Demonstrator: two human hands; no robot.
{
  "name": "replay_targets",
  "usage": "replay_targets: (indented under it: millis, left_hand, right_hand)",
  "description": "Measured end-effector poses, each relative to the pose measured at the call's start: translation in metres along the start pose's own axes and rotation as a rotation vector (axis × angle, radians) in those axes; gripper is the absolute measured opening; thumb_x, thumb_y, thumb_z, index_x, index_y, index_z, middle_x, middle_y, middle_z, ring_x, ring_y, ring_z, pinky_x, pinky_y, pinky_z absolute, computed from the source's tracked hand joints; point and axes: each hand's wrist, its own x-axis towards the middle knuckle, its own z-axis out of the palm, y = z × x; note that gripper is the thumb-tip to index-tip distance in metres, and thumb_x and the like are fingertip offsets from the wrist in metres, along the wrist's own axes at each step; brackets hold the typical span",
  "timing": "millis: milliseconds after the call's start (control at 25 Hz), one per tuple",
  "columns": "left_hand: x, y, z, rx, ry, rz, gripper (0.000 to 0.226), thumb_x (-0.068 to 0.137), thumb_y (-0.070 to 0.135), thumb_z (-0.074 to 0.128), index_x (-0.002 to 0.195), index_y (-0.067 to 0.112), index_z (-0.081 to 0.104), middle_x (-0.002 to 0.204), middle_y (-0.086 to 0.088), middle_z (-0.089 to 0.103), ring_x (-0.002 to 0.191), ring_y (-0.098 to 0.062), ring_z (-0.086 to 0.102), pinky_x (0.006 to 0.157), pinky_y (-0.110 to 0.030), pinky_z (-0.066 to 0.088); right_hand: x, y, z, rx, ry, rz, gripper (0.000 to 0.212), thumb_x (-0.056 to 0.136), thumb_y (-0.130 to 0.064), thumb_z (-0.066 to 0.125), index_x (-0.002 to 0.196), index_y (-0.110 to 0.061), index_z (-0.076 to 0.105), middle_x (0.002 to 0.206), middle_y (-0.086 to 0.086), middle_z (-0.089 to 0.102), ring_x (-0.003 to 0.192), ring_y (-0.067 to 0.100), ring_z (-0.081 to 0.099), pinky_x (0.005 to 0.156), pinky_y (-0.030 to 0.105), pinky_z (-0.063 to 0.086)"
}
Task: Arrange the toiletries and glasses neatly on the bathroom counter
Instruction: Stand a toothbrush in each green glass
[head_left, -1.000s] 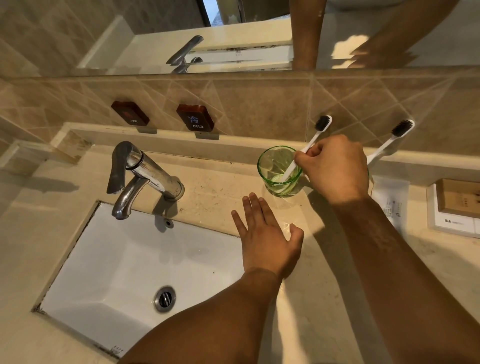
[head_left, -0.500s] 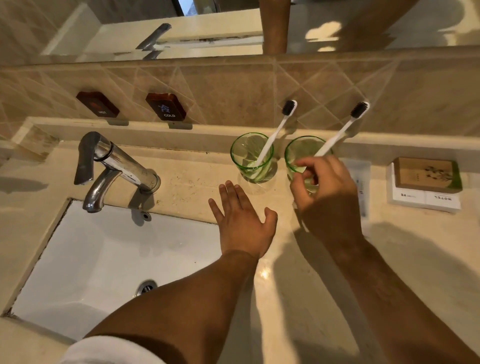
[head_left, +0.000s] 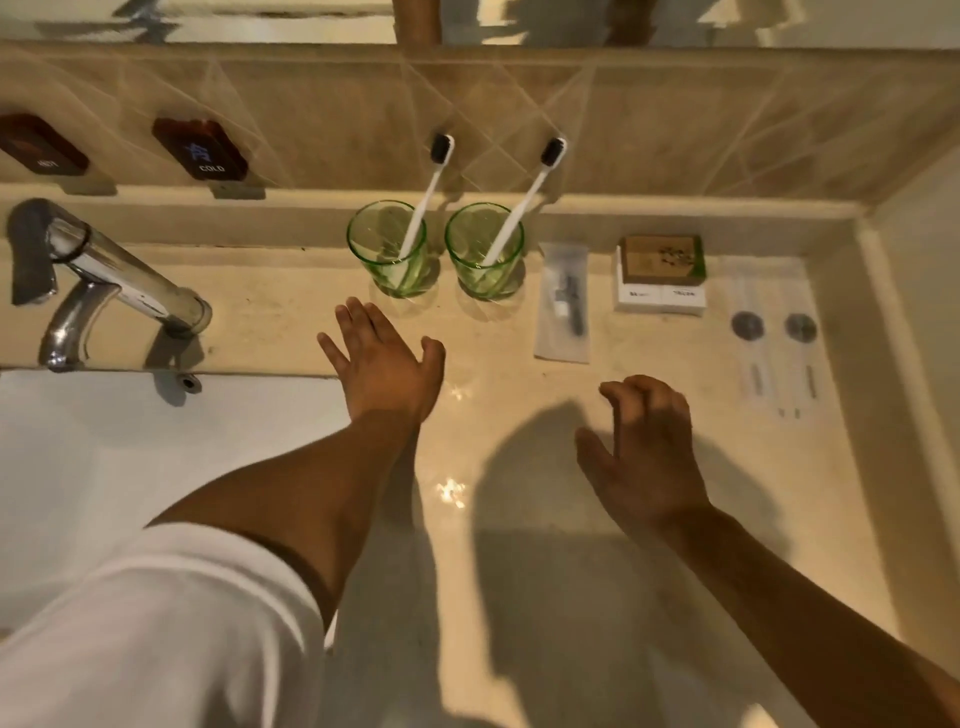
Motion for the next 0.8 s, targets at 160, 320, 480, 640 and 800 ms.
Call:
replay_targets:
  millis: [160,320,480,640,800]
  left_hand:
    - [-0.027,-0.002,-0.011,0.063,-0.160,0.050,0.087,0.098,0.061,0.021,0.160,0.005,-0.004,0.168,-0.021,-0.012,0.155,-0.033,-0.017,0.123,-0.059,-0.007]
    - [-0.111,-0.006,-0.014,0.079,-0.204,0.243,0.088,0.092,0.067,0.023,0.160,0.014,0.006,0.169,-0.020,-0.005,0.156,-0.033,-0.009,0.124,-0.057,-0.003]
    - [-0.185,-0.007,-0.021,0.097,-0.201,0.347,0.089,0.089,0.070,0.021,0.159,0.015,0.012,0.169,-0.018,0.005,0.156,-0.033,-0.002,0.125,-0.057,0.003]
    - [-0.236,-0.005,-0.034,0.177,-0.237,0.365,0.081,0.097,0.067,0.025,0.162,0.024,0.001,0.171,-0.011,-0.004,0.157,-0.032,-0.007,0.125,-0.057,0.004]
    - [-0.283,-0.005,-0.052,0.103,-0.176,0.325,0.082,0.095,0.071,0.021,0.161,0.029,-0.002,0.171,-0.008,-0.006,0.157,-0.031,-0.007,0.126,-0.056,0.002]
  right_hand:
    - [-0.025,0.020,-0.017,-0.210,-0.194,-0.053,0.075,0.092,-0.064,0.037,0.149,-0.016,0.041,0.155,0.017,0.038,0.145,0.036,0.029,0.118,0.059,0.023]
    - [-0.059,0.039,-0.029,-0.268,-0.300,0.048,0.076,0.097,-0.065,0.030,0.158,-0.020,0.020,0.168,0.015,0.012,0.154,0.039,0.005,0.122,0.062,0.005]
    - [-0.104,0.048,-0.046,-0.244,-0.290,0.107,0.077,0.097,-0.066,0.020,0.161,-0.025,0.005,0.170,0.011,-0.004,0.155,0.036,-0.010,0.122,0.060,-0.004]
    - [-0.150,0.044,-0.062,-0.256,-0.269,0.082,0.074,0.096,-0.069,0.007,0.160,-0.034,0.000,0.170,0.007,-0.009,0.154,0.036,-0.017,0.122,0.060,-0.007]
    - [-0.181,0.041,-0.063,-0.229,-0.296,0.027,0.078,0.091,-0.074,0.001,0.159,-0.039,-0.004,0.170,0.003,-0.013,0.154,0.033,-0.018,0.120,0.058,-0.015]
